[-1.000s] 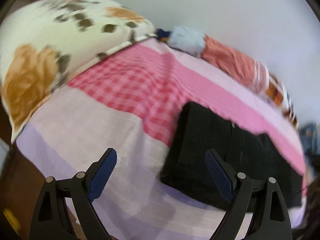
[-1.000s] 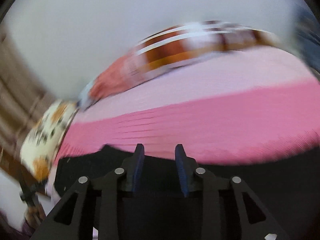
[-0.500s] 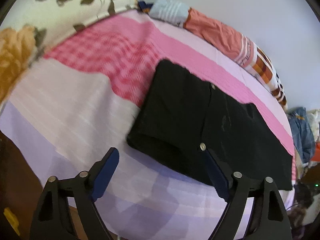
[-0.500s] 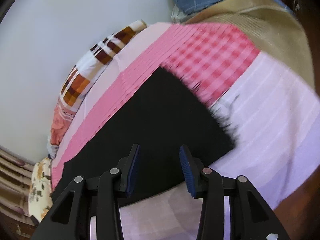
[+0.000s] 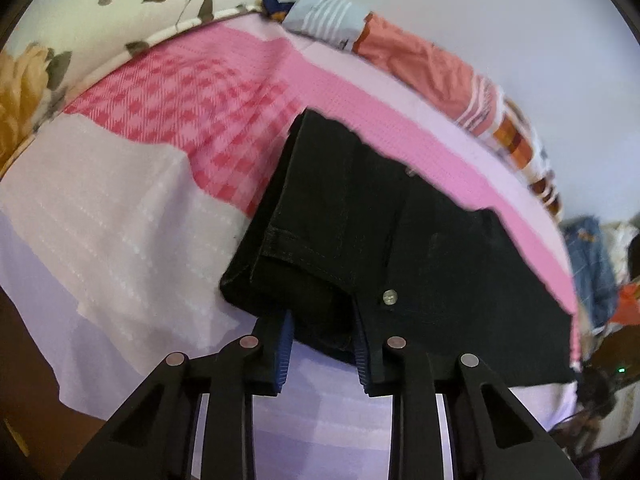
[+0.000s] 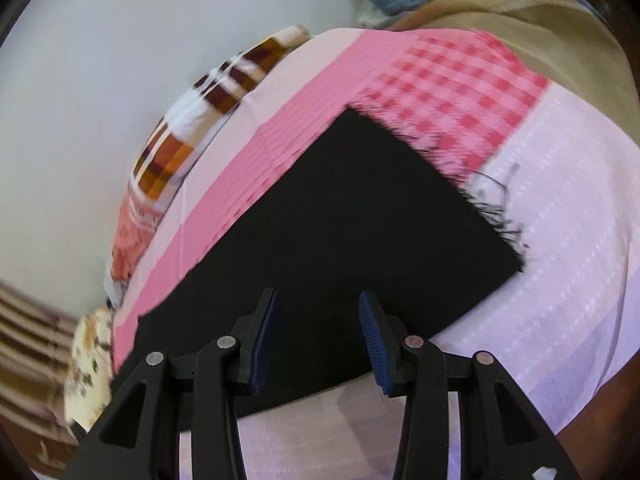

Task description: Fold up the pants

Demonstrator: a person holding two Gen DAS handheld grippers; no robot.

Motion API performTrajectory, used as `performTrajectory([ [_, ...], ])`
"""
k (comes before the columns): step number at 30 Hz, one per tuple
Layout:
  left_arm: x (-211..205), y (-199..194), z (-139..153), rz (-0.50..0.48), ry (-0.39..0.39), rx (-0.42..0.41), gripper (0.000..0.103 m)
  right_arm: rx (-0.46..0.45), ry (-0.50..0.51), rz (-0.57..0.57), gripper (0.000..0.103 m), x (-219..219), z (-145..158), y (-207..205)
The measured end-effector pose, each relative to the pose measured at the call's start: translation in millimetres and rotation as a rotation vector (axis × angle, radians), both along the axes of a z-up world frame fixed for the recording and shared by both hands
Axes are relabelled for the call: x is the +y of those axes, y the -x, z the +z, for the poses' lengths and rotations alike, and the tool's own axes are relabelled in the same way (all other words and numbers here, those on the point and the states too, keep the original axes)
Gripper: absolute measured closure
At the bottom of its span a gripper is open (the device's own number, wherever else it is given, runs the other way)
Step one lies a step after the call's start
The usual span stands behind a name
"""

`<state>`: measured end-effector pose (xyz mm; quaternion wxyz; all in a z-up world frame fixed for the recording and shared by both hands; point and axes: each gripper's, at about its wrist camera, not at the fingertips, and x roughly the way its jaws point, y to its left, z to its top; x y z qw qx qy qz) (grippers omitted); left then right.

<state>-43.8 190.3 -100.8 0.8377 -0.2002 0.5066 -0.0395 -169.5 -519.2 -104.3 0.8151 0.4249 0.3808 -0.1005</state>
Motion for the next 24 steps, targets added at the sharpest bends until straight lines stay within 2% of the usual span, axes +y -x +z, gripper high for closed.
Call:
performTrajectory([
  [2,0,0,-6,-0.014,0.006,0.017,0.075,-0.006,-0.036,-0.040,0.062,-10,-5,7],
  [4,-1,2,0,-0.012,-0.011,0.006,0.069,-0.011,-0.068,-0.089,0.061,-21,-9,16],
  [6,0,3,3,-0.002,-0.025,0.014,0.053,-0.029,-0.115,-0.130,0.057,-34,-13,26],
  [8,1,6,10,0.026,-0.063,0.014,0.049,-0.043,-0.138,-0.154,0.056,-45,-16,34],
  [10,3,13,25,0.063,-0.115,-0.025,0.048,-0.046,-0.144,-0.168,0.056,-51,-16,40],
  [12,4,21,39,0.101,-0.167,-0.066,0.035,-0.049,-0.130,-0.214,0.055,-60,-14,50],
  [14,2,27,52,0.111,-0.155,-0.120,0.027,-0.080,-0.153,-0.281,0.049,-72,-14,63],
  [16,-4,32,61,0.105,-0.129,-0.167,0.026,-0.057,-0.156,-0.290,0.044,-79,-17,65],
  [19,-21,34,68,0.075,-0.149,-0.215,0.025,-0.046,-0.186,-0.278,0.043,-82,-26,68],
  [21,-37,28,65,0.030,-0.169,-0.208,0.021,-0.069,-0.216,-0.268,0.043,-80,-31,68],
  [24,-54,20,53,-0.027,-0.185,-0.160,0.020,-0.111,-0.220,-0.221,0.041,-75,-28,61],
])
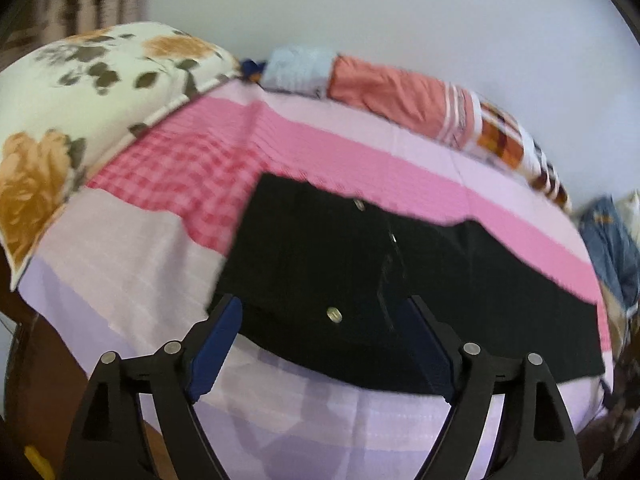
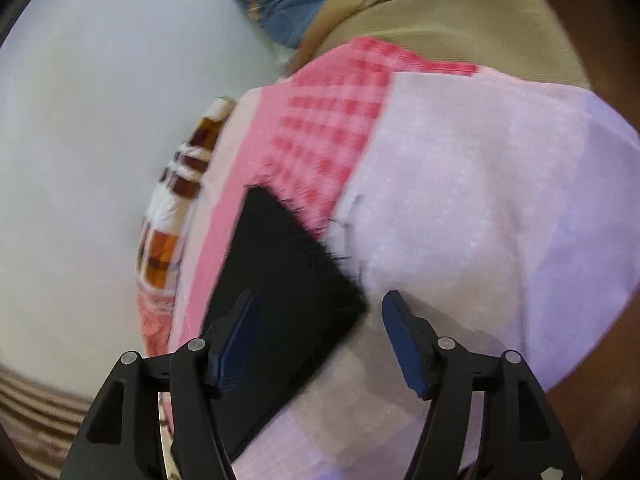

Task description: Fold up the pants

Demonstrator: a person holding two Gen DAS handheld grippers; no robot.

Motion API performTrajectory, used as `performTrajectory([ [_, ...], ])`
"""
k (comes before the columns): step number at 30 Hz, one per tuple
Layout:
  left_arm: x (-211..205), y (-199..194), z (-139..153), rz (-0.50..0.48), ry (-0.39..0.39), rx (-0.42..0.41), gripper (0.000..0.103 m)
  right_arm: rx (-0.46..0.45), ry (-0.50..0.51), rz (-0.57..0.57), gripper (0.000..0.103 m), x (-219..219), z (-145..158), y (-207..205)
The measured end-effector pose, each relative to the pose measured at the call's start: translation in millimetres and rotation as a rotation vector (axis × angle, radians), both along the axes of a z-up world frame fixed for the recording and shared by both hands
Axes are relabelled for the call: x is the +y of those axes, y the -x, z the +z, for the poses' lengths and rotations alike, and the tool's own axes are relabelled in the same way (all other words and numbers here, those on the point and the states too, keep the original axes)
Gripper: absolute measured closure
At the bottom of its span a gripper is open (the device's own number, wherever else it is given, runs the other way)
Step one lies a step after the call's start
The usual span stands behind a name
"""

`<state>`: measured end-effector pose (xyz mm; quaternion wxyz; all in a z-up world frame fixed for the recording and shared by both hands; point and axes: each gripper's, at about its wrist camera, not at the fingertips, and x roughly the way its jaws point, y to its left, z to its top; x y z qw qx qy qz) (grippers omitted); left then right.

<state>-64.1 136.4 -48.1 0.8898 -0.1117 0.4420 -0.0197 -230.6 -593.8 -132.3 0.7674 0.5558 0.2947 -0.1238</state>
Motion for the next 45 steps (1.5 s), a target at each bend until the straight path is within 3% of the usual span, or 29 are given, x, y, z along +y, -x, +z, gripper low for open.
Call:
performTrajectory([
  [5,-16,3,-13,-0.028,0.051,0.028,0.020,-0.005,-0.019,0.039,0.044,8,-6,-18],
  [12,-38,7,-11,-0.063,-0.108,-0.014,0.020,-0.098,-0.043,-0.019,0.043,4,-16,-10],
  [16,-48,10,-11,-0.095,-0.182,-0.025,0.019,-0.165,-0.123,-0.053,0.042,-1,-26,-3],
  [21,-56,13,-6,-0.123,-0.241,-0.052,0.015,-0.073,-0.089,-0.040,0.040,2,-14,-17],
  [27,-61,13,-7,-0.132,-0.283,-0.044,0.015,-0.057,-0.083,-0.018,0.038,4,-12,-32],
  [28,-61,12,-7,-0.132,-0.285,-0.042,0.014,-0.043,-0.069,-0.018,0.050,5,-11,-32],
  [29,-62,12,-7,-0.129,-0.288,-0.041,0.015,-0.006,-0.045,-0.012,0.077,7,-11,-35],
  [30,-62,12,-7,-0.128,-0.289,-0.040,0.014,0.054,-0.027,0.004,0.091,9,-14,-39],
  [31,-62,12,-7,-0.128,-0.289,-0.039,0.014,0.052,-0.032,0.000,0.093,9,-18,-39],
  [34,-62,12,-9,-0.126,-0.292,-0.030,0.014,0.038,-0.027,-0.003,0.094,10,-19,-39],
  [37,-62,11,-13,-0.130,-0.290,-0.013,0.014,0.016,-0.050,-0.010,0.086,9,-20,-36],
  [40,-63,11,-14,-0.134,-0.290,-0.010,0.014,-0.102,-0.165,-0.051,0.060,5,-29,-29],
  [41,-63,11,-14,-0.136,-0.289,-0.010,0.014,-0.111,-0.172,-0.054,0.056,5,-29,-30],
  [45,-63,11,-15,-0.142,-0.284,-0.011,0.014,-0.104,-0.149,-0.032,0.058,6,-27,-37],
])
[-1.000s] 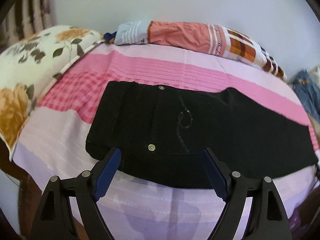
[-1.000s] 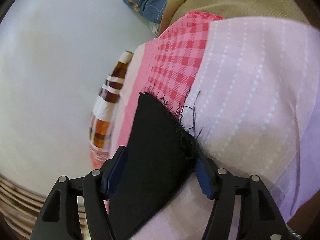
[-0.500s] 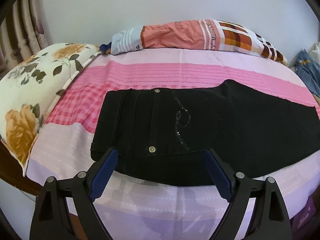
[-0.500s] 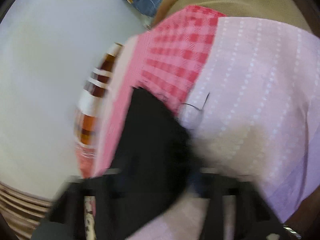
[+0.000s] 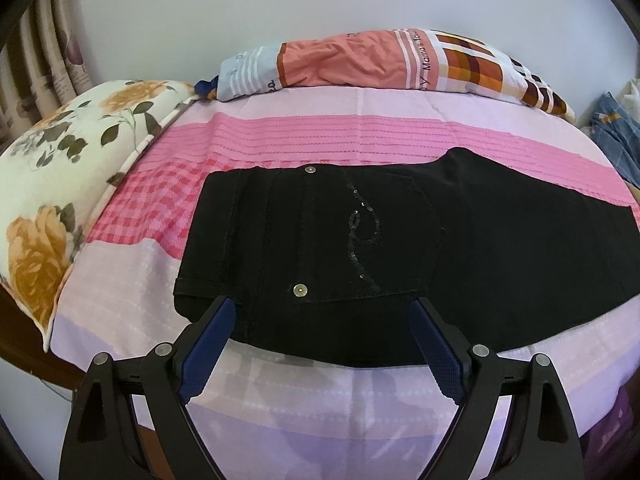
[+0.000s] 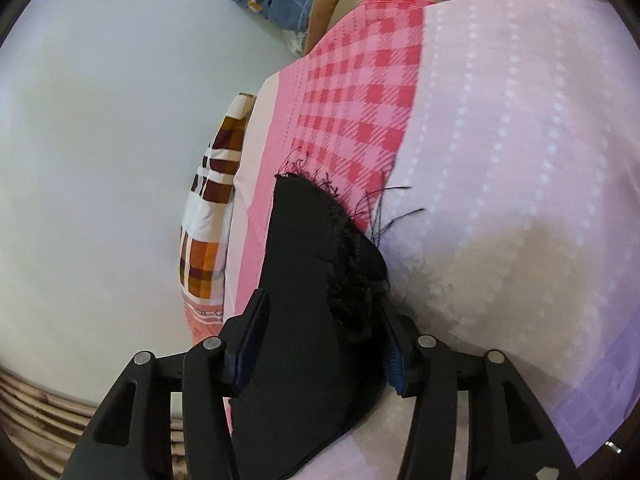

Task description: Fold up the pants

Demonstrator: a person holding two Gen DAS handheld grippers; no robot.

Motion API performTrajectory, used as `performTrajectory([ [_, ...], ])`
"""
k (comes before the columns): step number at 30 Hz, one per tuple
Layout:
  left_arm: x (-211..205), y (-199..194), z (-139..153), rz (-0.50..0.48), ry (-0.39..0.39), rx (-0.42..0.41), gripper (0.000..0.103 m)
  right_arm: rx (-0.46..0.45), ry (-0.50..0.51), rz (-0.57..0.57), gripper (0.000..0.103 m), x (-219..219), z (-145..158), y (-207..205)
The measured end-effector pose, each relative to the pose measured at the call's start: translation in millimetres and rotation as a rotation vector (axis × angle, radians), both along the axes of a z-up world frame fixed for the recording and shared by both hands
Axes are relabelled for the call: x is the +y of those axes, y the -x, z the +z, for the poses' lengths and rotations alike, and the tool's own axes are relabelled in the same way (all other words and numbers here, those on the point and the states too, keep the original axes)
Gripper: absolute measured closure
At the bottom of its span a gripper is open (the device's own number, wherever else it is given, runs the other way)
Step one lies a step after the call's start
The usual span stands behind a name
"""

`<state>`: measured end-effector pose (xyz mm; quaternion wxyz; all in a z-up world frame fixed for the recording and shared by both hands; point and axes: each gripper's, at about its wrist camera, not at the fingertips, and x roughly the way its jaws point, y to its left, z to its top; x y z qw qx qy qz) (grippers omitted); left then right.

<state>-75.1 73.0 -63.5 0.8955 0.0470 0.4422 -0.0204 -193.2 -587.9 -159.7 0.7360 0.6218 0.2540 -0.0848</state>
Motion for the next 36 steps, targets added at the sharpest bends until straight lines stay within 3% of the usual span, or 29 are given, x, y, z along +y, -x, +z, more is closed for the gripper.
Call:
performTrajectory([
  [2,0,0,-1,-0.001,0.001,0.003,0.014,0.070,0.028,0.014,0.095,0,-3,-2],
  [5,-1,-1,-2,-0.004,0.003,0.011,0.014,0.055,0.016,0.006,0.096,-1,-9,3],
  [16,-2,0,0,-0.006,-0.003,0.004,0.014,0.028,0.106,0.100,0.096,27,42,-22],
  [24,-1,0,1,0.000,0.004,-0.001,0.014,-0.015,0.128,0.313,0.095,108,74,-96],
  [30,1,0,2,0.006,0.015,0.007,0.014,-0.046,0.064,0.489,0.095,183,68,-148],
  [36,2,0,1,0.006,0.012,0.004,0.014,-0.037,-0.004,0.637,0.095,250,53,-172],
])
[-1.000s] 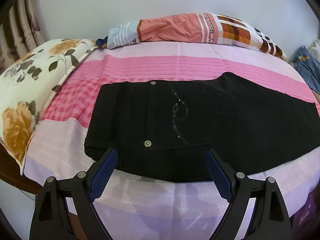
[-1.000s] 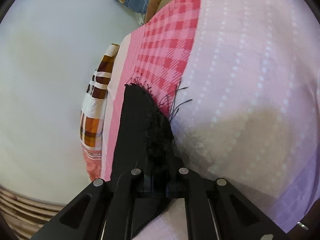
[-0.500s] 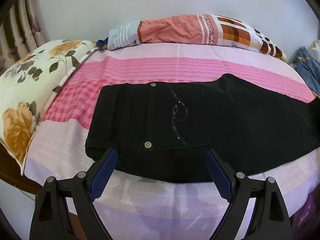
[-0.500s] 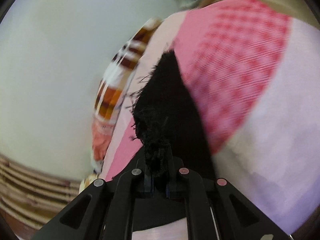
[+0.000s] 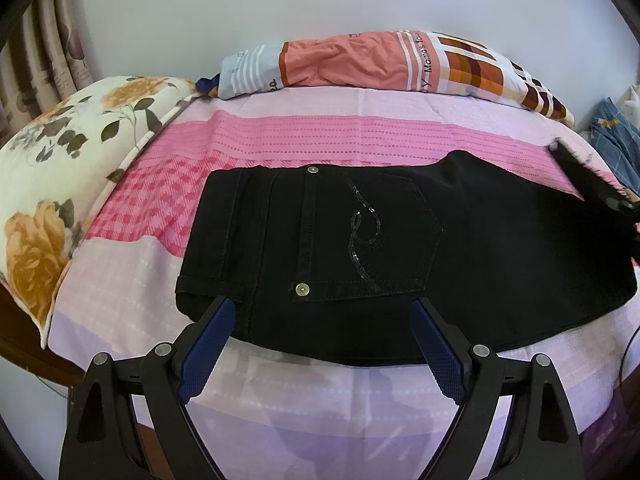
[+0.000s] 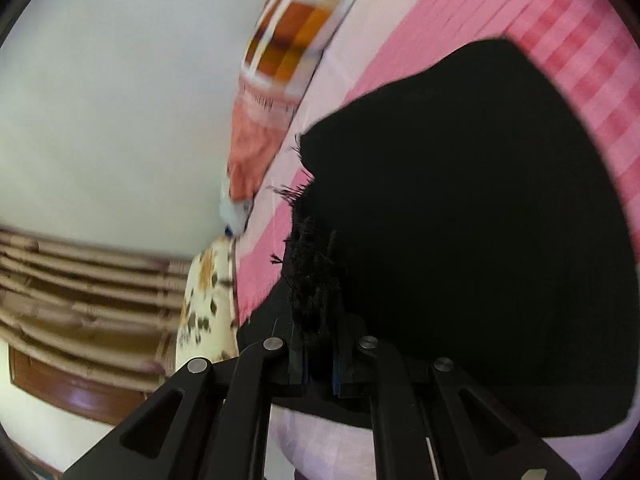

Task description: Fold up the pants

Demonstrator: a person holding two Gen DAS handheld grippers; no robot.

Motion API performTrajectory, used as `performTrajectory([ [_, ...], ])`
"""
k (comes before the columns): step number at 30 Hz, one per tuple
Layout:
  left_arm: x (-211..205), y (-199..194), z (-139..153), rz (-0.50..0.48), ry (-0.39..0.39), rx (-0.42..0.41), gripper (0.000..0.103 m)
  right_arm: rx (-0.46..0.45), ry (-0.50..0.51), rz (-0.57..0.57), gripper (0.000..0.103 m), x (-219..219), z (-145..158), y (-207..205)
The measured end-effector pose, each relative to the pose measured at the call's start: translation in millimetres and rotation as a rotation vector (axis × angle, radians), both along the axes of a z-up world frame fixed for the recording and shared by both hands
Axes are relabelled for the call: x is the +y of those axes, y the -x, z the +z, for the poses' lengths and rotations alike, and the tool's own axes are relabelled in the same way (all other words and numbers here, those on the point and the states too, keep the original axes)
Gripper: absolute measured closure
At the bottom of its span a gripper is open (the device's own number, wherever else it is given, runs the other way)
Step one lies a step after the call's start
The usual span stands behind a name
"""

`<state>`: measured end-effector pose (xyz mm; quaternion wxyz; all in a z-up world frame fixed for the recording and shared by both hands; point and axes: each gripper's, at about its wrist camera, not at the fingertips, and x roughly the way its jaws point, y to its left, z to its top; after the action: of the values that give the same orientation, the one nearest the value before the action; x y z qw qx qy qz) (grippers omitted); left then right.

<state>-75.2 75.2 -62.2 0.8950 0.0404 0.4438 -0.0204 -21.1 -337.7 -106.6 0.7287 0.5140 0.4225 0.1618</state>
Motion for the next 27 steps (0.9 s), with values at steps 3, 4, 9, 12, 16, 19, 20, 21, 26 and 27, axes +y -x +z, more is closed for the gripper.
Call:
performTrajectory([
  [3,0,0,-1,-0.002,0.004,0.008,0.012,0.017,-0.016,0.069,0.095,29,-9,-5],
  [4,-1,0,-2,-0.005,0.005,0.012,0.012,0.023,-0.015,0.094,0.095,39,-12,-7],
  [9,-5,1,-3,-0.018,-0.005,0.018,0.012,0.054,-0.020,0.157,0.095,68,-25,-12],
  [12,-6,1,-3,-0.019,-0.005,0.019,0.011,0.069,-0.012,0.177,0.095,73,-30,-11],
  [16,-6,0,-5,-0.017,0.002,0.031,0.011,0.071,-0.001,0.194,0.095,78,-32,-13],
  [19,-6,-1,-7,-0.018,0.004,0.039,0.011,0.067,0.012,0.205,0.095,81,-32,-15],
  [20,-6,-1,-8,-0.019,0.003,0.040,0.011,0.066,0.014,0.211,0.095,83,-31,-15],
  [21,-7,-2,-8,-0.022,0.002,0.041,0.011,0.066,0.016,0.215,0.095,81,-31,-15],
  [26,-10,-1,-10,-0.033,-0.007,0.048,0.011,0.067,0.034,0.238,0.095,92,-30,-21],
  [27,-10,-2,-10,-0.033,-0.008,0.049,0.011,0.066,0.039,0.242,0.095,94,-30,-22],
])
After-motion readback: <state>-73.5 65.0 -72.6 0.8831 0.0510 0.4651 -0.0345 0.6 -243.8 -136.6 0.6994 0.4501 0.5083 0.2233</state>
